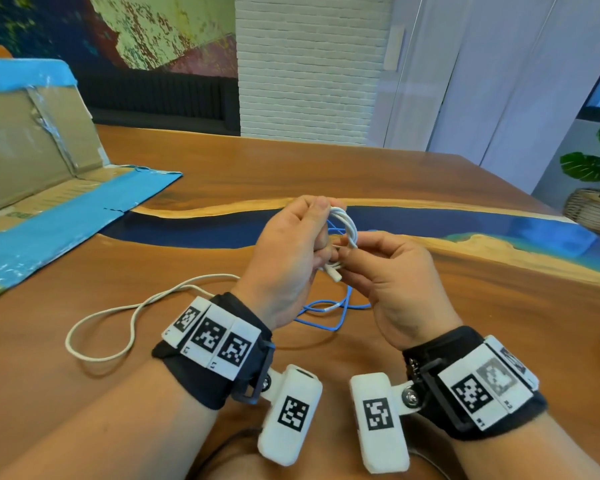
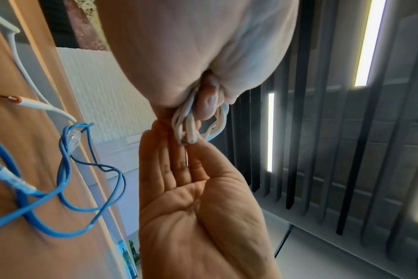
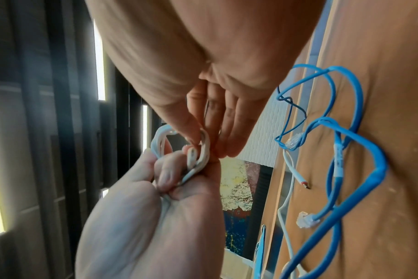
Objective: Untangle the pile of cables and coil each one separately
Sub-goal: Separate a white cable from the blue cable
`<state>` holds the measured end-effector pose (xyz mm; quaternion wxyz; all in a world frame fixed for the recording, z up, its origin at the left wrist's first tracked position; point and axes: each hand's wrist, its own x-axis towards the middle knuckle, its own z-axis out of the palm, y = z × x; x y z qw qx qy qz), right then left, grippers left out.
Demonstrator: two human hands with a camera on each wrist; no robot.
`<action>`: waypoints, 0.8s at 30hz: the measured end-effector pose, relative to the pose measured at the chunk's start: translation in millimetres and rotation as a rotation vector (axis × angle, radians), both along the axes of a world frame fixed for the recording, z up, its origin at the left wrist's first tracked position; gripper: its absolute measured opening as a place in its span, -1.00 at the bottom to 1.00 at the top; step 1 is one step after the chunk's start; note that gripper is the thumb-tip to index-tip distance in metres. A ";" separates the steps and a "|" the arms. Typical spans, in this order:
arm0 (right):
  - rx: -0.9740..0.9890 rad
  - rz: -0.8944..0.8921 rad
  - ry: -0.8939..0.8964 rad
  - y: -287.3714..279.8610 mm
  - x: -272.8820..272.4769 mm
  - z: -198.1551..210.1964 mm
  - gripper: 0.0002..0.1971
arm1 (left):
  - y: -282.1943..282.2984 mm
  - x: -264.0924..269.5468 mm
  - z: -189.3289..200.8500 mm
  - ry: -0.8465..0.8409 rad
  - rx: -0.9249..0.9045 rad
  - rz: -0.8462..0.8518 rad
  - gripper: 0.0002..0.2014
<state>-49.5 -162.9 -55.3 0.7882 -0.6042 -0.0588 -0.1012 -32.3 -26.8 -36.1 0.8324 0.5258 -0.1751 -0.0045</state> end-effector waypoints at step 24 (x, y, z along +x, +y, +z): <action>0.342 0.074 -0.001 -5.9 -0.1 7.9 -0.86 | 30.2 11.4 13.2 -0.072 0.299 0.004 -0.74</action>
